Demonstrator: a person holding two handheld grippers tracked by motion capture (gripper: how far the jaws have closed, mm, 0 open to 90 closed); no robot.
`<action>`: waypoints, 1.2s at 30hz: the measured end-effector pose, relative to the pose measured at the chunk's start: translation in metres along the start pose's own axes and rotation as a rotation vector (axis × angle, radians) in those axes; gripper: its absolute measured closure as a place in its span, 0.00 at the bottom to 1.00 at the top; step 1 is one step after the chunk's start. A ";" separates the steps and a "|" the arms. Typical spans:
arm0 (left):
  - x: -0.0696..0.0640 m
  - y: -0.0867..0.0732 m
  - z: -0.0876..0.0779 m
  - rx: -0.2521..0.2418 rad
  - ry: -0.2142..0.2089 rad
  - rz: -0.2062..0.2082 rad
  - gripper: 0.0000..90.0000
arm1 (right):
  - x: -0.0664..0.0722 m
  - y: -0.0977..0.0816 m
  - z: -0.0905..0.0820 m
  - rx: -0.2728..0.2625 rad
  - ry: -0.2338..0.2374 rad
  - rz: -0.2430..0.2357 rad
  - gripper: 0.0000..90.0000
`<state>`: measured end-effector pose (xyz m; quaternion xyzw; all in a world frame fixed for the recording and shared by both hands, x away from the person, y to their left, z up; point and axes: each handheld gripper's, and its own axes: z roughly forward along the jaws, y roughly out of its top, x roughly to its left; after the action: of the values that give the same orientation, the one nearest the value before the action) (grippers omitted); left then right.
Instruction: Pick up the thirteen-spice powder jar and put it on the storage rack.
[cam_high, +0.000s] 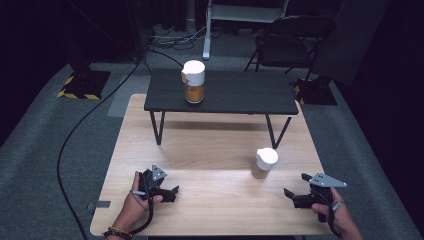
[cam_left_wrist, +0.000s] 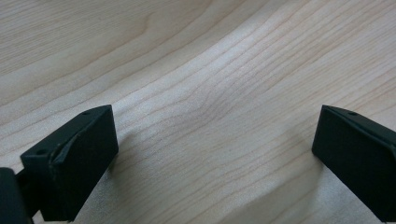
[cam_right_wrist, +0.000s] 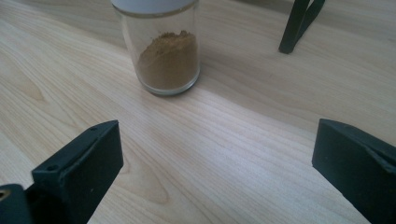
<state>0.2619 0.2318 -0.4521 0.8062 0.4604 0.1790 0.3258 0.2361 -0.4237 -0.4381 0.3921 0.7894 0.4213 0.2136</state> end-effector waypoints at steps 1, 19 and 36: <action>0.000 0.000 0.000 0.000 0.000 0.000 0.01 | 0.001 0.000 -0.001 -0.007 -0.001 0.002 0.02; 0.000 0.000 0.000 0.000 0.000 0.000 0.00 | 0.017 0.004 0.008 -0.052 -0.023 0.020 0.02; 0.000 0.000 0.000 -0.002 0.000 -0.002 0.01 | 0.025 0.019 0.029 -0.062 0.003 0.015 0.02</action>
<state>0.2617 0.2314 -0.4524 0.8053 0.4612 0.1790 0.3268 0.2493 -0.3827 -0.4383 0.3904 0.7734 0.4478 0.2212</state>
